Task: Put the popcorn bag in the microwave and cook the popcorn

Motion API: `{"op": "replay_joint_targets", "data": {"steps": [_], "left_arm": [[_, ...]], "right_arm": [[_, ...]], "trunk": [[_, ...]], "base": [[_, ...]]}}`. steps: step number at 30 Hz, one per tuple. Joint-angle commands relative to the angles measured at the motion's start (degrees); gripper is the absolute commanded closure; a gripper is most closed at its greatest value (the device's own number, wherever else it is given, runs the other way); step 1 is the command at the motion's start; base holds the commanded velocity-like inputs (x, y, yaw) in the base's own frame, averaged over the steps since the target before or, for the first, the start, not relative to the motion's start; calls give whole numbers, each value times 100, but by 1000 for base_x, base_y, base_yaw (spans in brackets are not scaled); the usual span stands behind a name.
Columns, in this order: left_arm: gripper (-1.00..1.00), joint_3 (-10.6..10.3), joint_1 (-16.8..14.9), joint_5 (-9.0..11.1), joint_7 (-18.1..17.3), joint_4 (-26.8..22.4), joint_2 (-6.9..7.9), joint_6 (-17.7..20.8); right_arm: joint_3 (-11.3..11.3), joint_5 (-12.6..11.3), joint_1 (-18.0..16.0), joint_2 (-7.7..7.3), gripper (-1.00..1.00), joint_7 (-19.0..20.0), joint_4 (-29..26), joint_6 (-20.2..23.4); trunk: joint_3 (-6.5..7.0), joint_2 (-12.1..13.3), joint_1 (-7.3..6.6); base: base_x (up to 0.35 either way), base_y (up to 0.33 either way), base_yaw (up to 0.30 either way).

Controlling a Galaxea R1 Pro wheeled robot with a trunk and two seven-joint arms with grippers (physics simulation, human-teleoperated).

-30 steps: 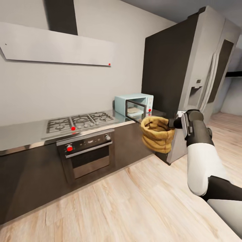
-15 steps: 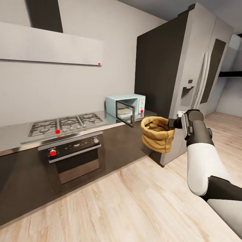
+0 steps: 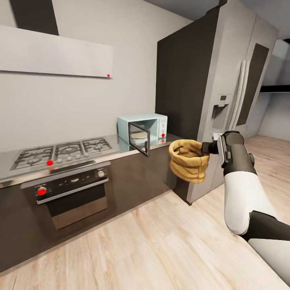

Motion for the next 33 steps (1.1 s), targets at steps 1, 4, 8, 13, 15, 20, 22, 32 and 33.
{"op": "replay_joint_targets", "data": {"steps": [1, 4, 8, 13, 15, 20, 22, 32, 33], "left_arm": [[-100, 35, 0, -16, 11, -5, -2, -9], [-100, 35, -2, -16, 11, -5, -2, -3], [-100, 35, 0, -16, 16, -5, -2, 0], [-100, 35, -3, -16, 20, -5, -2, 0], [-100, 35, -1, -16, 20, -5, -2, 0], [-100, 35, -1, -16, 18, -5, -2, 0], [-100, 35, 1, -16, 15, -5, -2, 0], [-100, 35, 0, -16, 19, -5, -2, -8], [-100, 35, 0, -16, 18, -5, -3, -20]], "right_arm": [[-8, 57, -3, 0, 100, 61, -5, 18], [-8, 58, -3, 0, 100, 61, -5, 18], [-8, 58, -3, -1, 100, 61, -13, 18], [-8, 58, -3, 0, 100, 61, -14, 18], [-9, 58, -3, -1, 100, 61, -14, 18], [-10, 58, -3, -38, 100, 61, -14, 18], [-8, 62, -3, -52, 100, 61, -14, 18], [-11, 64, -3, -61, 100, 61, -18, 18], [-9, 61, -3, -61, 100, 61, -21, 18]], "trunk": [[-6, -3, 2], [-6, -3, 2], [-6, -3, 2], [-6, -3, 2], [-6, -3, 2], [-6, -3, 2], [-6, -3, 2], [-6, -3, 2], [-6, -3, 2]], "base": [[227, -274, 0], [253, -256, 0], [277, -240, 7], [280, -238, 225], [280, -238, 258], [280, -238, 51], [280, -238, 4], [280, -238, 236], [280, -238, 267]]}}
